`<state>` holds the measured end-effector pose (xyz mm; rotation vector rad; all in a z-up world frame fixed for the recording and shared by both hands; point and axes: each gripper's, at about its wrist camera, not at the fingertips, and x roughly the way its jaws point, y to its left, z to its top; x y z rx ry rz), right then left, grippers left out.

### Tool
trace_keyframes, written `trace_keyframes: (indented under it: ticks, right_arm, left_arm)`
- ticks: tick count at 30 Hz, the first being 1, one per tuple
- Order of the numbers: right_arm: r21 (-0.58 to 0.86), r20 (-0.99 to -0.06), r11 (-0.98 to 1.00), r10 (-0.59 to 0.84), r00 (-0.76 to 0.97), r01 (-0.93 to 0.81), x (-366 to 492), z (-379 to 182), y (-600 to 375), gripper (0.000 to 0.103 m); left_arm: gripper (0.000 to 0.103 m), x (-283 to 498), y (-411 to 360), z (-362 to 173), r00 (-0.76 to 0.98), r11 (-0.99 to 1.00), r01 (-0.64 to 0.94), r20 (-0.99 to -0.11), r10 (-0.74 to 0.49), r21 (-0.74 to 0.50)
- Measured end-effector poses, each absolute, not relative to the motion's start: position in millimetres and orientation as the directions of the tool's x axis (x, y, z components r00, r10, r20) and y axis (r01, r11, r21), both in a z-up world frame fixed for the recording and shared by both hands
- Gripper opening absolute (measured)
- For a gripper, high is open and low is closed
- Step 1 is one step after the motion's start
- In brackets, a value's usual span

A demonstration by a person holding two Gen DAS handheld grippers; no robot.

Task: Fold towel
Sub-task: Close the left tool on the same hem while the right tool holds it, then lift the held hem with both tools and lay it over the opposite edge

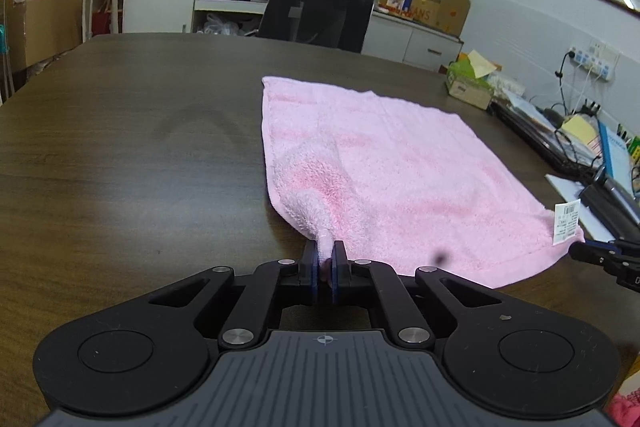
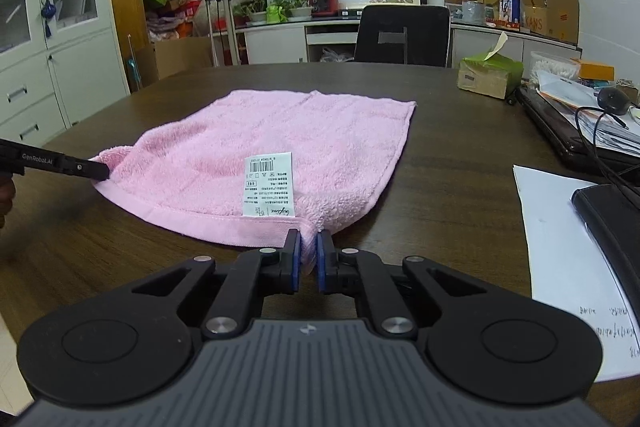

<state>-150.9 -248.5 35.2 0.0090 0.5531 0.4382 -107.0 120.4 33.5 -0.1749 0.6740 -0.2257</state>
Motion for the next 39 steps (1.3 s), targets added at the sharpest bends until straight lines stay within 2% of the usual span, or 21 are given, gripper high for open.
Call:
trace_keyframes:
  ticks: [9, 15, 19, 23, 30, 34, 39]
  right_arm:
    - [0.182, -0.376, 0.899, 0.437, 0.817, -0.397, -167, 70, -257, 0.009]
    - [0.224, -0.295, 0.889, 0.453, 0.841, -0.4, -163, 93, -261, 0.009]
    - [0.279, -0.275, 0.887, 0.44, 0.855, -0.367, -134, 99, -267, 0.009]
    - [0.317, -0.305, 0.893, 0.416, 0.857, -0.32, -94, 98, -267, 0.009]
    - [0.335, -0.408, 0.916, 0.352, 0.842, -0.22, -12, 78, -266, 0.009]
    - [0.342, -0.439, 0.919, 0.34, 0.832, -0.196, 9, 67, -264, 0.009]
    - [0.349, -0.476, 0.922, 0.326, 0.817, -0.165, 34, 54, -263, 0.009]
  left_arm:
    - [0.005, -145, 126, 80, 0.826, 0.942, 0.169, -0.48, -0.295, -0.289]
    - [0.006, -117, 120, 100, 0.849, 0.942, 0.161, -0.444, -0.285, -0.295]
    - [0.006, -74, 115, 102, 0.85, 0.944, 0.11, -0.463, -0.253, -0.312]
    - [0.006, -30, 107, 97, 0.836, 0.943, 0.063, -0.498, -0.229, -0.328]
    - [0.006, 29, 86, 74, 0.797, 0.963, -0.004, -0.582, -0.161, -0.271]
    - [0.006, 62, 83, 57, 0.756, 0.962, -0.053, -0.64, -0.136, -0.267]
    - [0.006, 82, 83, 44, 0.735, 0.959, -0.074, -0.665, -0.133, -0.273]
